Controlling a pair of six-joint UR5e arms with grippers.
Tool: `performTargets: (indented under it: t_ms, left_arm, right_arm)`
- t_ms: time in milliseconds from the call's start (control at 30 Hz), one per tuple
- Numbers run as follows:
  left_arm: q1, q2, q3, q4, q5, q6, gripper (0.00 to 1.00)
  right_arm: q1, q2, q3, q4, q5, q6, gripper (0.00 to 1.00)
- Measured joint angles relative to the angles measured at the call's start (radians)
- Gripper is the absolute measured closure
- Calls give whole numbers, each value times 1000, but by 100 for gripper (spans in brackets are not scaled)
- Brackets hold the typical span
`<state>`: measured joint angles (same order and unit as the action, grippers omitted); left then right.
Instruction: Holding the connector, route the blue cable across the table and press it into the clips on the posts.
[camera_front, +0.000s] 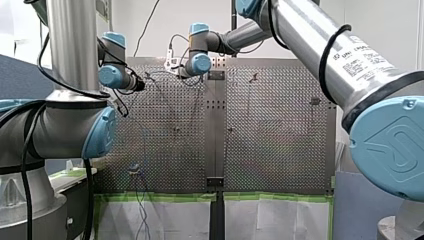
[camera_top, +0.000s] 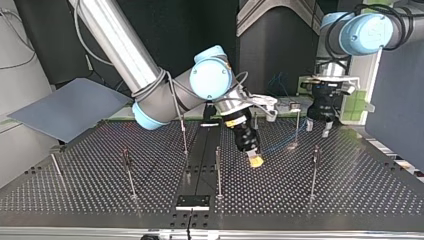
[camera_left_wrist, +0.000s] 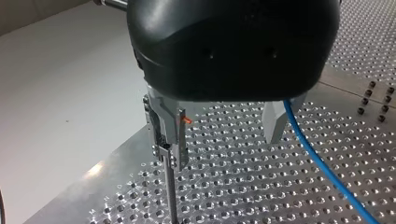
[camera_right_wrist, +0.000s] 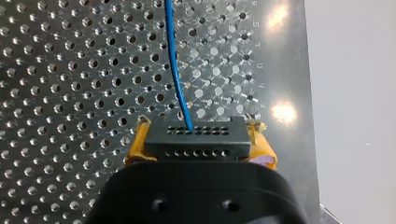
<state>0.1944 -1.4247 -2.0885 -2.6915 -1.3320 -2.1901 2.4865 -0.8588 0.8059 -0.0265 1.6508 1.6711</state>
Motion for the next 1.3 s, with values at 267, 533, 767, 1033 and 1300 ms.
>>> performTargets:
  t_ms: [267,533,767,1033,1300]
  left_arm:
    - [-27,5,-21,-1,14,-1,13]
    - [-93,-5,-31,4,10,0,13]
    - [-110,-25,-31,8,11,9,13]
    - [-92,-24,-30,53,21,-42,13]
    - [-88,-15,-30,67,86,-112,13]
  right_arm:
    - [-4,-1,-13,0,0,1,100]
    - [-8,0,-22,0,-1,1,100]
    - [-8,0,-24,0,-2,1,100]
    - [0,-1,-24,9,-7,7,100]
    - [10,-1,-24,21,-15,7,100]
